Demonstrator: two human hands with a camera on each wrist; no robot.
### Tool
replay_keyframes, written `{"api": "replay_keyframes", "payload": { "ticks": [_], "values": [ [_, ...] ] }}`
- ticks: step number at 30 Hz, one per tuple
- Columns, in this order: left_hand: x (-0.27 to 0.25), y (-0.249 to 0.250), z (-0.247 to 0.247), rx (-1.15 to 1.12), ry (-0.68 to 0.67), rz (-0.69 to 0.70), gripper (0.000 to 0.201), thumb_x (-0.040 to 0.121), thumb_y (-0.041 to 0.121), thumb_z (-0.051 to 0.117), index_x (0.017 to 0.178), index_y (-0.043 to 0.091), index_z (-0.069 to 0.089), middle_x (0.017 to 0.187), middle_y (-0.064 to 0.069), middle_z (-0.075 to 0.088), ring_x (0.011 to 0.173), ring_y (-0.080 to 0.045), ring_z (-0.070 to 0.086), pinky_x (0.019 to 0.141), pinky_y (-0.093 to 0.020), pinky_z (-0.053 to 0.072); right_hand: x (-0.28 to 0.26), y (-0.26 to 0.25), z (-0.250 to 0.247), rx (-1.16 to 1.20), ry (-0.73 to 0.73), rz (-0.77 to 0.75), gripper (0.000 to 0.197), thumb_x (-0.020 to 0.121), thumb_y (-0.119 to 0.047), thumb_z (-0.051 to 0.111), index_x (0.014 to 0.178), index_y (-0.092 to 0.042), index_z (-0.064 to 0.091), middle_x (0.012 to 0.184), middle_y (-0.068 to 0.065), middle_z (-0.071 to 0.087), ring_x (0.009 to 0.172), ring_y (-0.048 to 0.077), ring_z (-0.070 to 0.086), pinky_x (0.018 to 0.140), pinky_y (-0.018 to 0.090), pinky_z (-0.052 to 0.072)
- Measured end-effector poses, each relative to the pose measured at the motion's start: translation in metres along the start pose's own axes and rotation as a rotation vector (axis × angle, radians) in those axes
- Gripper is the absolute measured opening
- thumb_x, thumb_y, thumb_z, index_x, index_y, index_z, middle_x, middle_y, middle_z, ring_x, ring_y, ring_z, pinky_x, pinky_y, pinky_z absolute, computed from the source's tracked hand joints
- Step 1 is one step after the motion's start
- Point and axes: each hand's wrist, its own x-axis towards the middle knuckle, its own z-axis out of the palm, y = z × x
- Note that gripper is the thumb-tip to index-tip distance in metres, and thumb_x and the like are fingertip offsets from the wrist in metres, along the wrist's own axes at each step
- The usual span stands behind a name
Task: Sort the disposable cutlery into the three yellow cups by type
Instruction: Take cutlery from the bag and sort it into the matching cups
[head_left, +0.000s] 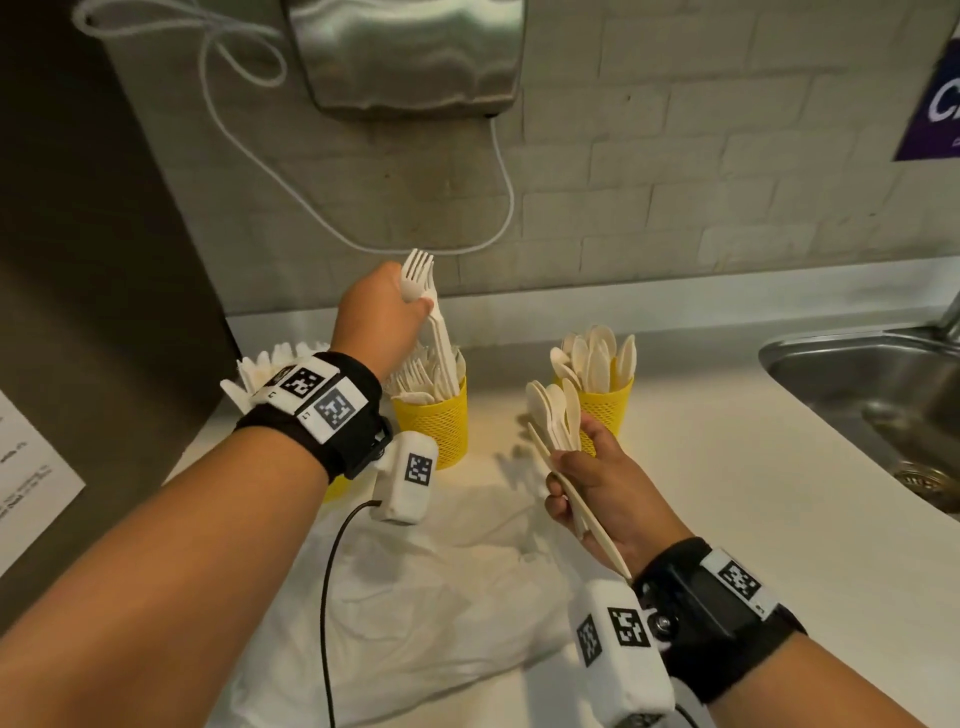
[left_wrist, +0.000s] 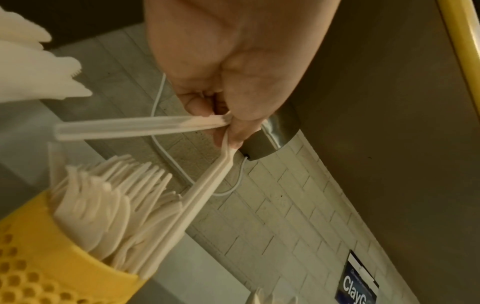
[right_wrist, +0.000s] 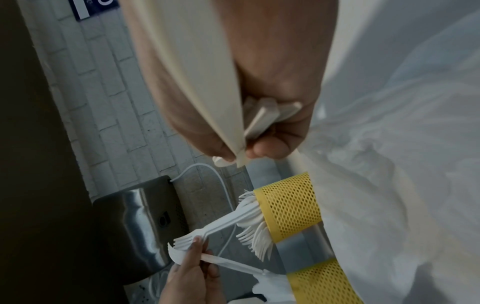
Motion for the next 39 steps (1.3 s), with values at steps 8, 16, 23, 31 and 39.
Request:
{"api": "replay_keyframes", "payload": {
  "ticks": [8, 16, 23, 31, 39],
  "values": [
    [-0.005, -0.002, 0.014, 0.175, -0.176, -0.009, 0.029, 0.088, 0.021, 0.061, 0.111, 0.004, 0.057, 0.11, -0.016, 0.063, 0.099, -0.033, 0.058, 0.076, -0.032, 0.04, 0.003, 0.002, 0.0, -0.022, -0.004, -0.006, 0.048, 0.091, 0.002, 0.045, 0.125, -0.032, 0.049, 0.086, 0.011, 0.054, 0.055, 0.015, 0.047, 0.048, 0.026, 0.042],
    [0.0, 0.004, -0.008, -0.124, -0.06, -0.024, 0.082, 0.083, 0.015, 0.068, 0.146, 0.029, 0.019, 0.134, -0.016, 0.051, 0.11, -0.031, 0.058, 0.09, -0.041, 0.051, 0.006, 0.007, 0.006, -0.106, -0.025, 0.014, 0.045, 0.092, 0.002, 0.046, 0.123, -0.032, 0.047, 0.078, 0.009, 0.056, 0.056, 0.015, 0.049, 0.049, 0.025, 0.045],
    [0.0, 0.011, -0.004, -0.169, 0.201, 0.229, 0.042, 0.091, 0.023, 0.058, 0.131, 0.013, 0.048, 0.126, -0.008, 0.056, 0.111, -0.019, 0.054, 0.085, -0.017, 0.039, 0.01, 0.007, 0.011, -0.103, -0.058, -0.002, 0.047, 0.091, 0.004, 0.046, 0.124, -0.031, 0.047, 0.083, 0.011, 0.055, 0.055, 0.016, 0.049, 0.048, 0.026, 0.046],
    [-0.02, -0.005, 0.015, -0.098, 0.087, 0.321, 0.038, 0.097, 0.022, 0.048, 0.135, 0.014, 0.047, 0.12, -0.014, 0.061, 0.107, -0.029, 0.057, 0.085, -0.026, 0.041, 0.008, 0.006, 0.01, -0.102, -0.057, -0.022, 0.047, 0.092, 0.005, 0.046, 0.112, -0.037, 0.05, 0.086, 0.01, 0.056, 0.056, 0.017, 0.05, 0.049, 0.026, 0.046],
    [-0.029, -0.018, 0.029, 0.095, -0.111, 0.288, 0.052, 0.097, 0.024, 0.047, 0.146, 0.022, 0.03, 0.115, -0.017, 0.062, 0.105, -0.033, 0.057, 0.089, -0.038, 0.044, 0.007, 0.006, 0.014, -0.071, -0.077, -0.032, 0.048, 0.093, 0.005, 0.046, 0.122, -0.033, 0.047, 0.089, 0.01, 0.054, 0.059, 0.019, 0.052, 0.052, 0.026, 0.05]
  ]
}}
